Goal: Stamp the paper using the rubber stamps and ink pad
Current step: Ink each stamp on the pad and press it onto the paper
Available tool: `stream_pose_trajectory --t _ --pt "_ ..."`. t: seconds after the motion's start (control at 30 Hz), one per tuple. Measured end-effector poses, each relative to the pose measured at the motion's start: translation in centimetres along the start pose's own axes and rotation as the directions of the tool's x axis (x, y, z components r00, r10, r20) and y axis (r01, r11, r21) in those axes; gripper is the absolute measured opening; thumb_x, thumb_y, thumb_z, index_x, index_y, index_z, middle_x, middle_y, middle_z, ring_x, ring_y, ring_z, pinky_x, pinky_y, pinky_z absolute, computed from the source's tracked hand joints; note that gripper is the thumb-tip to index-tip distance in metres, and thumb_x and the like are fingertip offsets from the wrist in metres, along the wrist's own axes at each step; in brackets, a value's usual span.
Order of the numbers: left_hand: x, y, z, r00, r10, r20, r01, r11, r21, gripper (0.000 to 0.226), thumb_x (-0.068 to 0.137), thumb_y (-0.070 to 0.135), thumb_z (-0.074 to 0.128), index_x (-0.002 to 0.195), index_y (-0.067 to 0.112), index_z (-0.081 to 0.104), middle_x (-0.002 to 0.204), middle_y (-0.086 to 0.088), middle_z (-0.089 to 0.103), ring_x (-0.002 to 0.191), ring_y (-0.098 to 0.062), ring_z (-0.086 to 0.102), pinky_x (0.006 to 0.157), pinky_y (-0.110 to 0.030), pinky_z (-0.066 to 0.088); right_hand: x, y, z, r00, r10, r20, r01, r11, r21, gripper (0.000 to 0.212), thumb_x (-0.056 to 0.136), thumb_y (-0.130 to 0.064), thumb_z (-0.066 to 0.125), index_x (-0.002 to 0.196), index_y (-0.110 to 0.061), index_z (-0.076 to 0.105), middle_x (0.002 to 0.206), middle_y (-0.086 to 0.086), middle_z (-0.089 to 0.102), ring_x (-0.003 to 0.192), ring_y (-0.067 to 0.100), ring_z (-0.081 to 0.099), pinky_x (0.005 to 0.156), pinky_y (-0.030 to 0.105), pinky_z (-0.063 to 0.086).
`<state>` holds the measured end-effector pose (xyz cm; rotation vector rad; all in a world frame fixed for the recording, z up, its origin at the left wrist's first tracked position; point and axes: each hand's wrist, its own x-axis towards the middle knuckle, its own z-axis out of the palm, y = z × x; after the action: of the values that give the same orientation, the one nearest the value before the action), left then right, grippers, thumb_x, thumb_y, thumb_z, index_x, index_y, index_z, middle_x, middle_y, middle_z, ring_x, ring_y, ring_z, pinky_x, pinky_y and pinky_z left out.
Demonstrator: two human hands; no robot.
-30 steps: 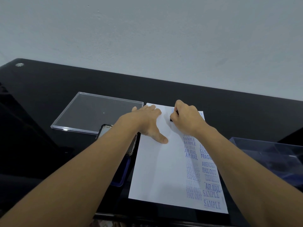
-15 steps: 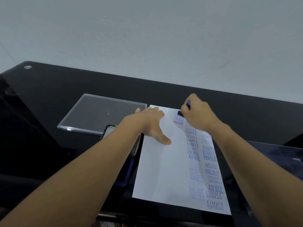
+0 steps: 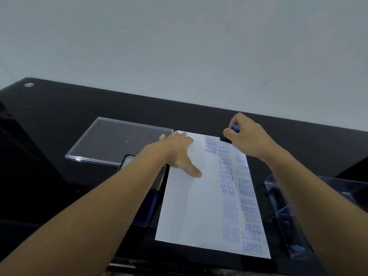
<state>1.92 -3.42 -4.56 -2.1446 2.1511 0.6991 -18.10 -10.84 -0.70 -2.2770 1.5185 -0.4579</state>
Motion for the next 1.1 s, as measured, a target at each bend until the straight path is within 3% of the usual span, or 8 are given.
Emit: stream_pose_trajectory --t 0.13,0.27,0.4,0.63,0.87,1.1 --pt "-0.3 0.1 -0.1 0.997 0.013 -0.072 -0.021 0.994 -0.104 0.109 0.071 0.07 0.07 0.155 0.026 0.017 0.164 0.007 0.007 0.151 -0.014 -0.006 0.12 -0.055 -0.001 -0.3 0.0 -0.5 1.0 -0.006 -0.028 0.007 1.0 0.006 0.01 0.098 -0.026 0.057 0.099 -0.018 0.052 0.088 -0.002 0.06 0.071 0.012 0.055 0.057 0.023 0.037" --pt "-1.6 0.2 -1.2 0.966 0.004 -0.258 -0.038 0.991 -0.127 0.073 0.091 0.05 0.06 0.15 0.018 0.031 0.156 0.003 0.03 0.147 -0.016 0.016 0.117 -0.042 0.019 -1.1 0.0 -1.3 0.999 -0.01 -0.045 0.011 1.0 0.021 0.009 0.098 -0.026 0.058 0.096 -0.018 0.054 0.087 -0.003 0.061 0.071 0.012 0.056 0.057 0.023 0.037" --pt "-3.0 -0.5 -1.8 0.944 -0.056 -0.326 -0.016 0.976 -0.215 0.064 0.095 0.043 0.057 0.149 0.016 0.035 0.153 0.001 0.036 0.142 -0.018 0.03 0.111 -0.036 0.032 -2.4 -0.1 -2.4 0.999 -0.007 -0.05 0.008 1.0 0.028 0.01 0.098 -0.028 0.059 0.095 -0.019 0.056 0.086 -0.004 0.062 0.069 0.01 0.055 0.057 0.022 0.036" --pt "-6.0 -0.2 -2.1 0.953 -0.086 -0.291 0.02 0.975 -0.223 0.057 0.094 0.045 0.054 0.144 0.02 0.041 0.146 0.001 0.043 0.128 -0.018 0.044 0.094 -0.031 0.039 -5.5 -0.3 -4.4 0.999 0.009 -0.052 -0.007 0.999 0.046 0.01 0.097 -0.028 0.058 0.096 -0.018 0.059 0.086 -0.004 0.063 0.071 0.009 0.056 0.057 0.023 0.037" --pt "-8.1 1.6 -1.1 0.96 -0.107 -0.26 0.04 0.967 -0.25 0.058 0.093 0.051 0.054 0.143 0.025 0.042 0.149 0.004 0.041 0.126 -0.018 0.047 0.101 -0.034 0.042 -8.9 0.7 -5.8 0.998 0.046 -0.034 -0.045 0.998 0.042 0.008 0.098 -0.027 0.057 0.095 -0.02 0.058 0.086 -0.003 0.063 0.069 0.011 0.055 0.056 0.023 0.037" --pt "-9.5 5.6 0.4 0.972 -0.062 -0.227 0.015 0.979 -0.202 0.056 0.097 0.05 0.05 0.145 0.024 0.041 0.152 0.004 0.038 0.132 -0.019 0.043 0.106 -0.037 0.041 -12.0 3.8 -8.0 0.986 0.16 -0.037 -0.155 0.981 0.113 0.013 0.099 -0.028 0.05 0.095 -0.02 0.059 0.092 0.0 0.065 0.084 0.016 0.06 0.064 0.03 0.043"
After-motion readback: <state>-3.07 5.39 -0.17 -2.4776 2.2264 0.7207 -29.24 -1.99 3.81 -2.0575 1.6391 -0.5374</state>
